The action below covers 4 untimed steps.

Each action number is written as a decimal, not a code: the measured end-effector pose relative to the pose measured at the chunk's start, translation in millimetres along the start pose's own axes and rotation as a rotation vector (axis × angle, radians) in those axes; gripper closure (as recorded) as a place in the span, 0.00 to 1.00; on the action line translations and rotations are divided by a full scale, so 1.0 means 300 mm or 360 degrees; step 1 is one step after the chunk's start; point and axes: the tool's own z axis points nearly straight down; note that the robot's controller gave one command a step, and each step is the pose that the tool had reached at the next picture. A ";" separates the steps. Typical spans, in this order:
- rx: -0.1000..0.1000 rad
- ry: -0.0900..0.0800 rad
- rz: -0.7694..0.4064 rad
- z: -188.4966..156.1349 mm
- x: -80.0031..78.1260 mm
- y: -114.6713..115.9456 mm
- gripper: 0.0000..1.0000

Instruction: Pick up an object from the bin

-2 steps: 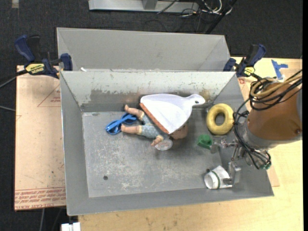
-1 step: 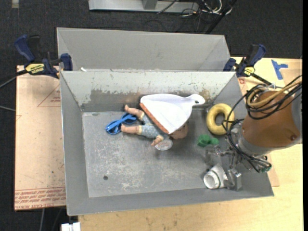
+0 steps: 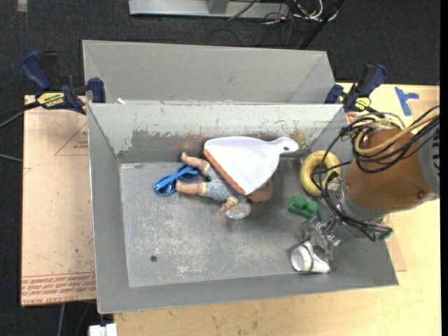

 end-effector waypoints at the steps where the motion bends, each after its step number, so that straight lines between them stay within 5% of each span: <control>1: 0.0000 0.0000 0.0000 0.000 0.000 0.000 1.00; 4: -0.0004 -0.0003 -0.0083 -0.269 -0.027 -0.061 1.00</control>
Offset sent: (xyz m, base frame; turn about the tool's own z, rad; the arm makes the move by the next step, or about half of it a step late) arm 0.0192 -0.0030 0.0477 -0.0415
